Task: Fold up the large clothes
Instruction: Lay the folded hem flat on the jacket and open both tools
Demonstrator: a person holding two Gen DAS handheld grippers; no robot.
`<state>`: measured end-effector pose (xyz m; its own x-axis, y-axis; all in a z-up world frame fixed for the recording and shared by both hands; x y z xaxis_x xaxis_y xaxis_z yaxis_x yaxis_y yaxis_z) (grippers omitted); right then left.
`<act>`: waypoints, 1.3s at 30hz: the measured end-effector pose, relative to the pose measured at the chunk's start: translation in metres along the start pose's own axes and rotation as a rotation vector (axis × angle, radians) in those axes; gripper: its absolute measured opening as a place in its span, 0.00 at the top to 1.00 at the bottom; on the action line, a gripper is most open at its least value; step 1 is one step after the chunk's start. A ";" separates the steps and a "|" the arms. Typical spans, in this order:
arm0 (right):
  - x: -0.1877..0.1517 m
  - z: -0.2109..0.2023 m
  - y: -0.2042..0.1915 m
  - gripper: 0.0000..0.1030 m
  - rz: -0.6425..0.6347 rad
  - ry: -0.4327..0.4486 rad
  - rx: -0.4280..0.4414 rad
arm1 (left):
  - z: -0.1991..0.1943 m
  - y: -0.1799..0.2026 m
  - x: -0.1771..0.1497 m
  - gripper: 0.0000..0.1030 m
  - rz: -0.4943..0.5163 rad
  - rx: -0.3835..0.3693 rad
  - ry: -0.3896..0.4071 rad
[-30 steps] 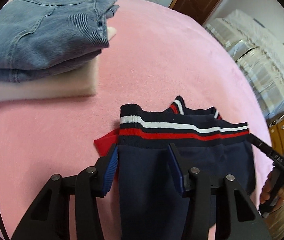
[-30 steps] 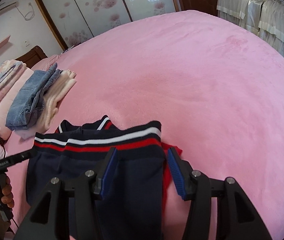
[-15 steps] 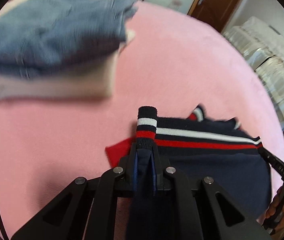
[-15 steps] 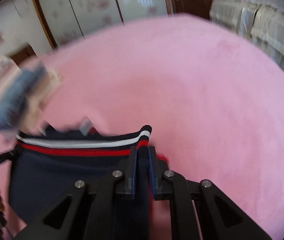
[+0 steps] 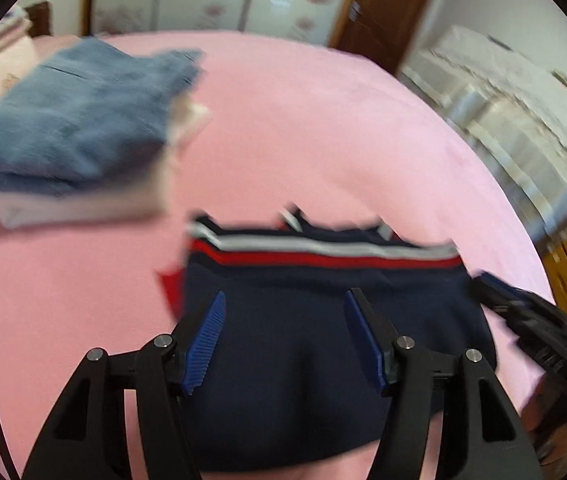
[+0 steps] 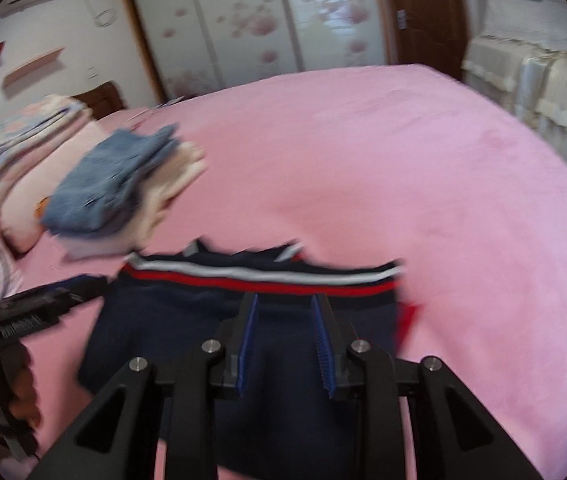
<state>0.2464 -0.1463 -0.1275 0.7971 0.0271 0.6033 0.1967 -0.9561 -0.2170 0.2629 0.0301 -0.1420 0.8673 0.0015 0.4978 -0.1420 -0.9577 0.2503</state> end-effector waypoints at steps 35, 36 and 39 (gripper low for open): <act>-0.049 -0.061 0.046 0.76 0.150 -0.028 -0.124 | -0.028 -0.030 -0.054 0.32 -0.122 0.123 -0.104; -0.049 -0.069 0.042 0.68 0.147 -0.015 -0.129 | -0.034 -0.028 -0.054 0.30 -0.123 0.121 -0.103; -0.048 -0.094 0.029 0.64 0.125 0.023 -0.123 | -0.057 -0.022 -0.056 0.18 -0.122 0.131 -0.094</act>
<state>0.1600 -0.2029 -0.0905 0.7973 -0.0998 0.5952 0.0240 -0.9802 -0.1965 0.1902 0.0673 -0.1280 0.9157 0.0985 0.3896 0.0243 -0.9813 0.1909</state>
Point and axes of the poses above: each gripper's, at about its wrist camera, not at the fingertips, and z roughly the way its jaws point, y to its right, x to its top, the point moved 8 cm from there along z, roughly the way its jaws point, and after that the axes turned 4 degrees about -y, right-handed, at the moved point
